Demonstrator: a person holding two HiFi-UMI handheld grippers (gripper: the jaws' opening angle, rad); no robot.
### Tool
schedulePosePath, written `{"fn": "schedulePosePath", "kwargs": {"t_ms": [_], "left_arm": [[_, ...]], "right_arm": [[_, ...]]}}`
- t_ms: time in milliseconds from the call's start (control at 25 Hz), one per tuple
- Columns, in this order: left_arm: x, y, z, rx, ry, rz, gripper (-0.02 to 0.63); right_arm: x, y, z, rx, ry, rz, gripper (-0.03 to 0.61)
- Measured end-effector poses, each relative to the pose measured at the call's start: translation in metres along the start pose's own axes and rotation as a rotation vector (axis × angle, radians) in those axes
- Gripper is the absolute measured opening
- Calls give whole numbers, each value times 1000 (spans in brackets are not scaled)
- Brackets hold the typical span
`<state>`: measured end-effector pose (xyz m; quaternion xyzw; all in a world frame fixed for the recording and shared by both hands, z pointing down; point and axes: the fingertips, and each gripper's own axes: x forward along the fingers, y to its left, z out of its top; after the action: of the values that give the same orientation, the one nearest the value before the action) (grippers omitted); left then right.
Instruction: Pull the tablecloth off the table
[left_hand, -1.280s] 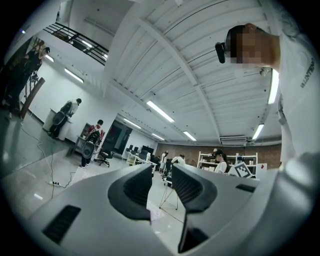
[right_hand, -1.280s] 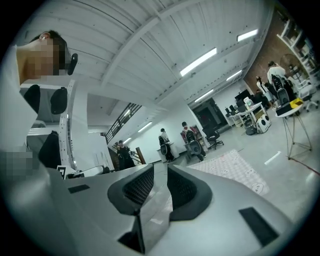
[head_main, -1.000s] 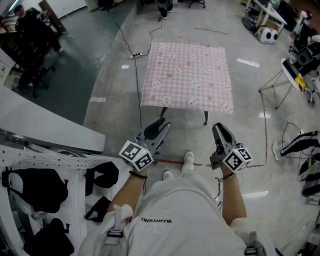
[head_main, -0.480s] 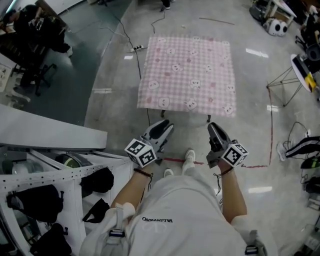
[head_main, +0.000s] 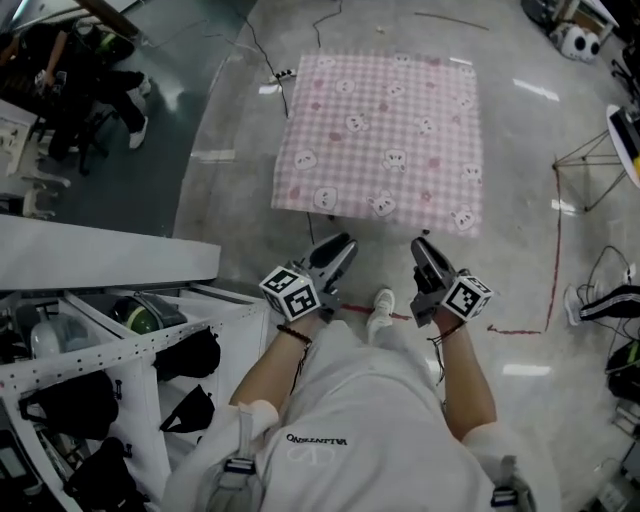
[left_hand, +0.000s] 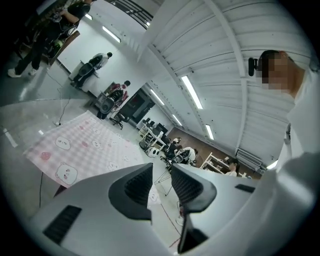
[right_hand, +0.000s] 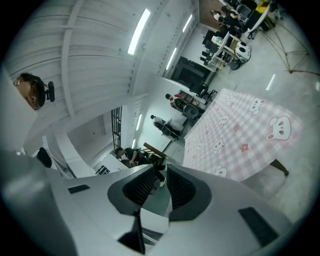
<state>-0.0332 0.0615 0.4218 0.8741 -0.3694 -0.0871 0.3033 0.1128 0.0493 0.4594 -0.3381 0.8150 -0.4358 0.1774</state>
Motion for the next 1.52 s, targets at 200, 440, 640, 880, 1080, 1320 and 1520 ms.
{"fn": "schedulePosePath", "kwargs": {"t_ms": [200,440,640,880,1080,1320,1520], "left_arm": [[21,21,-13,-71,-8,-1,115],[39,55,-47,-177,15,12,115],[52,89,-66,-221,34,12,117],[71,132,-99,-274,76,-5,118],[75,164,-124,-325,79,-9,118],[80,191,-159,-355,117,-11,118],[84,217,-182,-375,125,-12,118]], "right_arm": [[13,-30,-8,50,22,-22,92],[28,-64,-17,87,13,-74,91],[51,-91,-35,112,24,-104,89],[61,-125,-49,116,17,-138,94],[68,-155,-70,146,-5,-168,94],[74,-191,-96,193,-17,-207,100],[80,-218,-103,212,-59,-225,103]]}}
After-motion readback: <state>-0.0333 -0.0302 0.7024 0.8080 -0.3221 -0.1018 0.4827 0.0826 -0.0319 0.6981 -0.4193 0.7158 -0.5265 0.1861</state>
